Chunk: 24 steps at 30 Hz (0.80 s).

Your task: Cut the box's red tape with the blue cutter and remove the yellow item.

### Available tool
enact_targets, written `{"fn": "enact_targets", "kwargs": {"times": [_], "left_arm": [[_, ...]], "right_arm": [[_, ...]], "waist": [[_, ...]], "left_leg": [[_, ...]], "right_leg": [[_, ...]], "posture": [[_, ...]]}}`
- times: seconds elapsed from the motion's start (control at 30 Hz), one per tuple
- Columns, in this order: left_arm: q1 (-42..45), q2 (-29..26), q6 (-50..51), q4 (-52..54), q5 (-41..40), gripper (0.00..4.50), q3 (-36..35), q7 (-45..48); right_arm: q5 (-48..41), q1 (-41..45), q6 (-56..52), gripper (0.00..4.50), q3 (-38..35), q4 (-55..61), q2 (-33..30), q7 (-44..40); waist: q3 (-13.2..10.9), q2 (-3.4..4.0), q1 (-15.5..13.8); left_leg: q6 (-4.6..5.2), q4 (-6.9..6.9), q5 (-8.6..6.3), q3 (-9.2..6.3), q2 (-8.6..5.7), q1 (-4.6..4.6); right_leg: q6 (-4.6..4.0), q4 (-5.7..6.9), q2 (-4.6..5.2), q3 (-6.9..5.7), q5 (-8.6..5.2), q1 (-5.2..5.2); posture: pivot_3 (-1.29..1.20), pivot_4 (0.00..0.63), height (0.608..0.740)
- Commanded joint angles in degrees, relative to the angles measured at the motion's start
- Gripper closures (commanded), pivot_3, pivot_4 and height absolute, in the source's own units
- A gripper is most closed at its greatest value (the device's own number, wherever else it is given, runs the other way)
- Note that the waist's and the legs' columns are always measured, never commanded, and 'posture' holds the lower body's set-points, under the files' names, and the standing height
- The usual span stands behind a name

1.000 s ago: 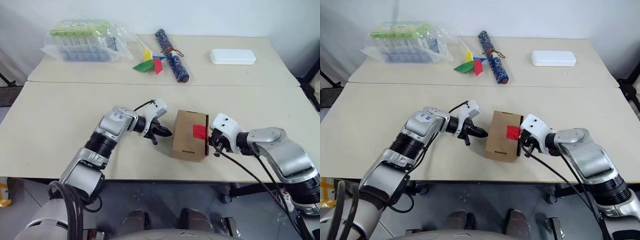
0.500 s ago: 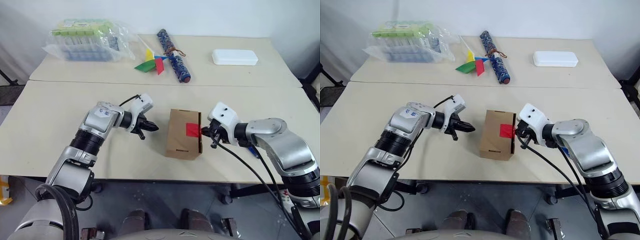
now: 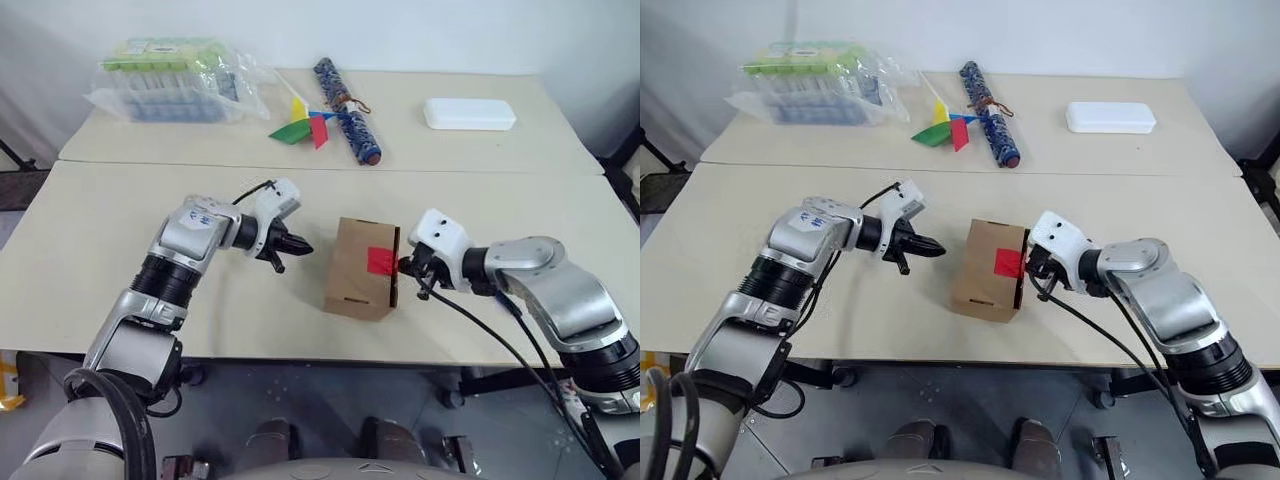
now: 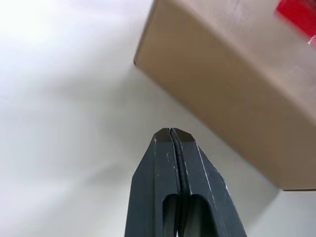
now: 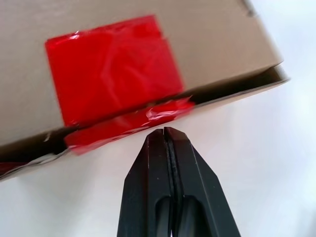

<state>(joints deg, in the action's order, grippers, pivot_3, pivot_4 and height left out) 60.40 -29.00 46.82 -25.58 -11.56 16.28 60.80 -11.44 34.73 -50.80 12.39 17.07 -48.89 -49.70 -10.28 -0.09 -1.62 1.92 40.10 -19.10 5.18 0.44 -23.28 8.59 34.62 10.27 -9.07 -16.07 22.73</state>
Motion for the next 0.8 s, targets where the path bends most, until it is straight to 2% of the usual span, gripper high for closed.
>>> {"fn": "enact_targets", "kwargs": {"times": [0.03, 0.13, 0.23, 0.37, 0.47, 0.53, 0.67, 0.8], "left_arm": [[5.6, 0.1, -1.5, 2.1, -3.2, 4.5, -3.1, 4.9], [7.9, 2.0, 0.1, 2.1, -5.7, 4.5, -4.7, 6.9], [9.7, 3.8, 1.4, 1.1, -6.5, 4.5, -4.7, 8.3], [9.2, 5.5, -2.6, -1.1, -2.9, 4.5, 0.7, 11.1], [8.9, 6.4, -6.5, -3.8, 0.3, 4.5, 4.1, 12.0], [9.1, 6.9, -8.4, -5.8, 1.7, 4.5, 5.3, 12.4], [9.5, 8.3, -12.6, -9.9, 4.5, 4.5, 6.9, 12.7], [9.8, 10.0, -16.7, -14.4, 7.1, 4.5, 7.4, 12.4]], "right_arm": [[1.4, 1.5, 2.3, 4.47, -5.0, 0.9, -4.4, -0.2], [1.0, 2.3, 1.6, 3.94, -7.1, 1.2, -5.4, 0.5], [-1.4, 3.2, -1.8, 3.01, -9.5, 4.3, -6.3, -0.2], [-5.4, 7.5, -15.9, 1.65, -11.8, 8.9, -4.5, 2.6], [-9.0, 11.8, -30.4, 0.57, -13.6, 11.9, 0.0, 5.5], [-10.6, 14.3, -38.9, 0.03, -14.6, 12.3, 2.9, 7.6], [-15.5, 12.6, -41.7, 0.03, -17.0, 8.0, 7.6, 17.5], [-22.2, 9.1, -41.7, 0.03, -17.8, 8.1, 9.2, 26.3]], "waist": [[0.0, -0.05, 0.1], [0.0, -0.05, 0.3], [0.0, -0.06, 0.4], [0.0, -0.05, 0.6], [0.0, -0.05, 0.4], [0.0, -0.05, 0.4], [0.0, -0.05, 0.1], [0.0, -0.06, 0.0]], "left_leg": [[0.01, -0.01, -0.01, -0.01, -0.01, -0.01], [0.02, -0.11, -0.02, 0.0, 0.01, 0.08], [0.01, -0.13, -0.02, 0.02, 0.03, 0.08], [0.01, -0.12, -0.02, 0.07, 0.05, 0.08], [0.01, -0.05, -0.02, 0.06, 0.08, 0.08], [0.01, -0.04, -0.02, 0.04, 0.08, 0.07], [0.01, -0.05, -0.02, 0.04, 0.06, 0.05], [0.02, -0.06, -0.02, -0.01, -0.03, 0.01]], "right_leg": [[0.0, -0.01, 0.01, 0.0, 0.0, 0.0], [0.0, 0.0, 0.01, -0.02, 0.0, -0.01], [0.0, 0.01, -0.01, -0.04, 0.0, 0.0], [0.0, 0.02, -0.02, -0.01, 0.0, 0.03], [-0.01, 0.07, -0.02, 0.0, 0.0, 0.03], [-0.01, 0.09, -0.02, -0.01, 0.0, 0.03], [-0.01, 0.12, -0.02, -0.01, 0.0, 0.07], [0.0, 0.11, 0.04, -0.03, 0.0, 0.07]], "posture": [[0.0, 0.15, 0.74], [0.0, 0.15, 0.74], [0.0, 0.15, 0.74], [0.0, 0.15, 0.74], [0.0, 0.15, 0.74], [0.0, 0.15, 0.74], [0.0, 0.15, 0.74], [0.0, 0.15, 0.74]]}}
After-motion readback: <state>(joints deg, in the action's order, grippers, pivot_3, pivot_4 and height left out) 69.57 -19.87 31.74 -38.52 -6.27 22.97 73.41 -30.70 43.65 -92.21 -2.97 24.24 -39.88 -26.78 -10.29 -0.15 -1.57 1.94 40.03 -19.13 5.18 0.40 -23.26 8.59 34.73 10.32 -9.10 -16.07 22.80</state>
